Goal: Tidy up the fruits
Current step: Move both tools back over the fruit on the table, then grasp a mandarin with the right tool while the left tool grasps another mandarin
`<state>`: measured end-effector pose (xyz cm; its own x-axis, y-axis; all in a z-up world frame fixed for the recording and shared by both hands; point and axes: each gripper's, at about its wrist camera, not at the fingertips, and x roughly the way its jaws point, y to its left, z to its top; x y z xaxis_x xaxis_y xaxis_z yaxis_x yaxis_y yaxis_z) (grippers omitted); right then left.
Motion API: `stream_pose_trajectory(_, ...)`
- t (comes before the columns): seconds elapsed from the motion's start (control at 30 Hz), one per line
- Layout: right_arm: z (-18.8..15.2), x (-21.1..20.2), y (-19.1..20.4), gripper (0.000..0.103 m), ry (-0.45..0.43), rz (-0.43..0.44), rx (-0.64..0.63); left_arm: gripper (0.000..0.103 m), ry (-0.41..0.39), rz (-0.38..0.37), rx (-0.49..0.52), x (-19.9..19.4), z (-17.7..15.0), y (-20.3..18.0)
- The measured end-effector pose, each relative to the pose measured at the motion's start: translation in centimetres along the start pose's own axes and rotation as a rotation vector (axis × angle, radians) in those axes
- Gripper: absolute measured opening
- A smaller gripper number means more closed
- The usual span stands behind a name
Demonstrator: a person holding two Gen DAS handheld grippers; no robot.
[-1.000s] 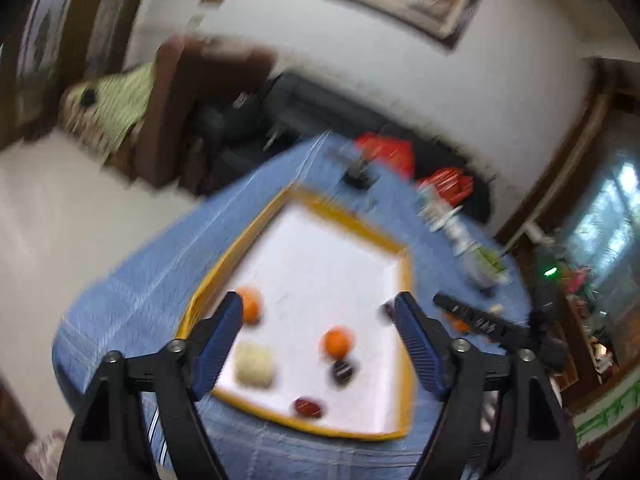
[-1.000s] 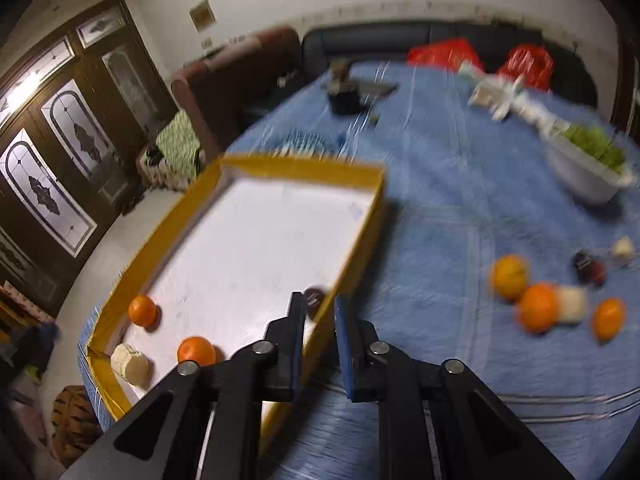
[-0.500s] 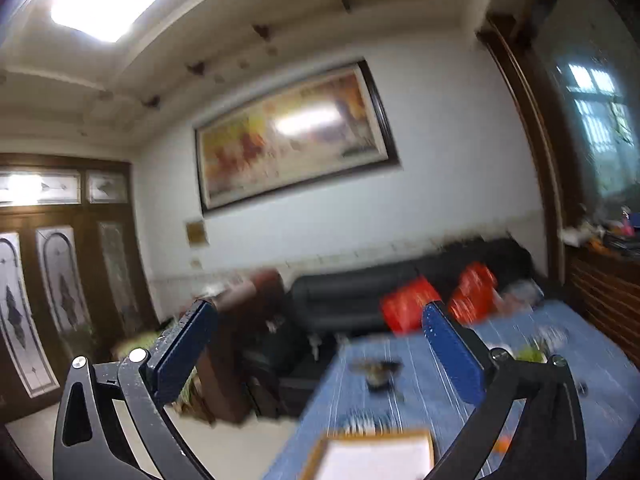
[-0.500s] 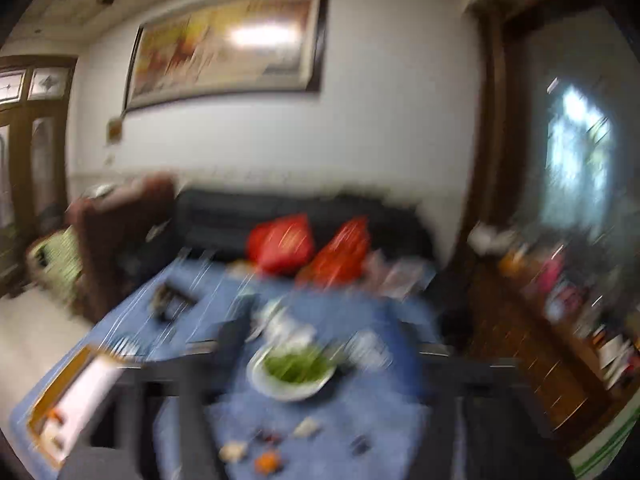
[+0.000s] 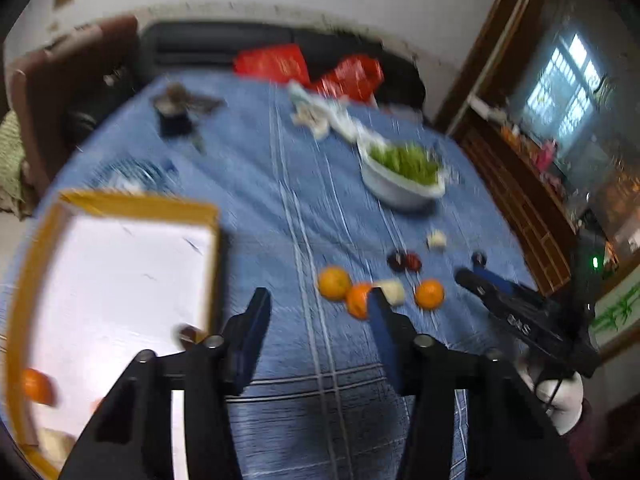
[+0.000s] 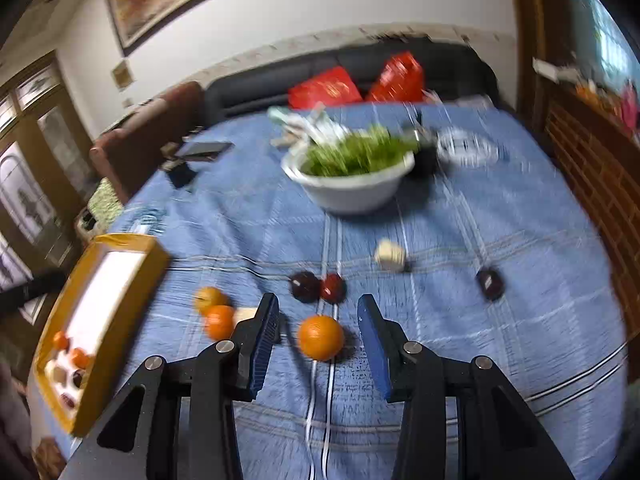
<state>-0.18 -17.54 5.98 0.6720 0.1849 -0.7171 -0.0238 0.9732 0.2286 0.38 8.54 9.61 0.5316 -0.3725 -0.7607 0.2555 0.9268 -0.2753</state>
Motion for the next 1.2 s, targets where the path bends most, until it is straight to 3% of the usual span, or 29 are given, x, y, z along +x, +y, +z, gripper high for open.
stream_pose_trajectory(0.17,-1.0,3.6,-1.1,0.045,0.041,-0.021,0.020,0.047,0.070,-0.013,0.039,4.9,-1.5,-2.3)
stream_pose_trajectory(0.47,-1.7,4.2,-0.9,0.045,0.040,0.077,-0.004,0.047,0.097,0.047,0.183,9.8,-3.0,-5.9)
stream_pose_trajectory(0.53,-1.9,4.2,-0.8,0.044,0.052,0.097,-0.003,0.047,0.095,0.052,0.217,10.1,-3.0,-6.5)
stream_pose_trajectory(0.6,-2.0,4.3,-0.7,0.035,0.073,0.142,0.011,0.047,0.086,0.060,0.257,10.5,-3.0,-7.0)
stream_pose_trajectory(1.0,-2.1,3.6,-3.8,0.035,0.080,0.244,0.180,0.047,0.014,0.103,0.363,11.4,-2.8,-8.3)
stream_pose_trajectory(1.1,-2.3,3.8,-3.7,0.035,0.085,0.247,0.184,0.032,0.006,0.146,0.380,11.1,-3.1,-8.4)
stream_pose_trajectory(1.2,-2.2,3.8,-3.7,0.035,0.080,0.246,0.185,0.032,0.010,0.131,0.342,10.3,-3.0,-7.6)
